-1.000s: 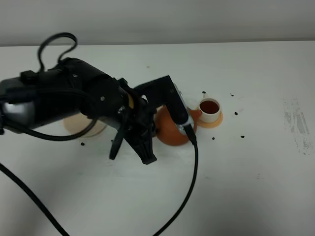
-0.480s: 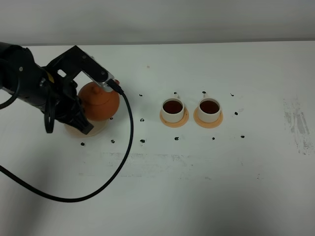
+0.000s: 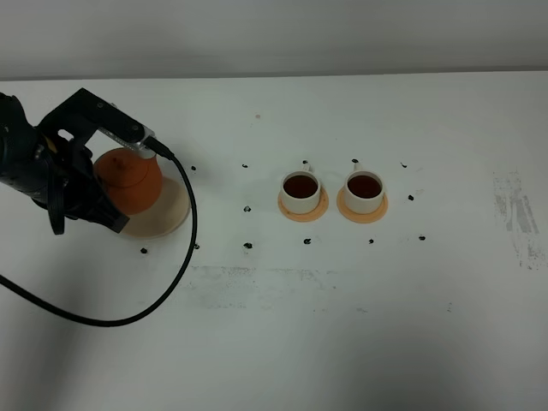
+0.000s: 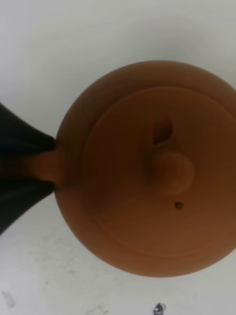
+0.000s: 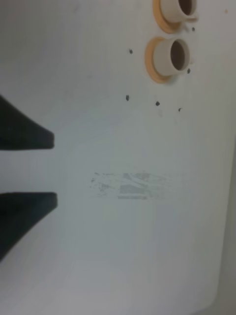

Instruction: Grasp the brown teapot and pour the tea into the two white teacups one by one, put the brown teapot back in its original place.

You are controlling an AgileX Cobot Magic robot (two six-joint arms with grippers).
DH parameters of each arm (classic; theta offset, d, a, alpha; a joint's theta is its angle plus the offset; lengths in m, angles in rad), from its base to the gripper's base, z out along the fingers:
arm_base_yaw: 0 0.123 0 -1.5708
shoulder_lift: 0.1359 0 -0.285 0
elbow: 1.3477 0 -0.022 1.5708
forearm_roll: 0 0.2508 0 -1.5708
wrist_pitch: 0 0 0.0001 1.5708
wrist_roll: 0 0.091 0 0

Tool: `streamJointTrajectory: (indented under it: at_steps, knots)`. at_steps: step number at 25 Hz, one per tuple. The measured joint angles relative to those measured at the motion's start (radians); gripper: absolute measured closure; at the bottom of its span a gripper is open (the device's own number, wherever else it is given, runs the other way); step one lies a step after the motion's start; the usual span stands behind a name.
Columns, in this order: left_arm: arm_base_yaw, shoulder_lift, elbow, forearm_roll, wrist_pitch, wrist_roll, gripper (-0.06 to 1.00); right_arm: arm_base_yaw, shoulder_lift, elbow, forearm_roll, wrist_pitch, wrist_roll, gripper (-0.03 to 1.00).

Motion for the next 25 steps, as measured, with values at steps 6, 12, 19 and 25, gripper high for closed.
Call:
streamJointTrajectory:
  at_steps: [6, 12, 19, 25]
  knots:
    - [0.000, 0.081, 0.000, -0.006, -0.043, 0.000, 0.81, 0.000, 0.000, 0.000, 0.000, 0.000, 0.000, 0.73]
    - [0.000, 0.125, 0.000, -0.008, -0.080, 0.000, 0.81, 0.000, 0.000, 0.000, 0.000, 0.000, 0.000, 0.73]
    - [0.000, 0.130, 0.000, -0.009, -0.095, -0.060, 0.81, 0.000, 0.000, 0.000, 0.000, 0.000, 0.000, 0.73]
    - [0.000, 0.130, 0.000, -0.012, -0.096, -0.075, 0.61, 0.000, 0.000, 0.000, 0.000, 0.000, 0.000, 0.73]
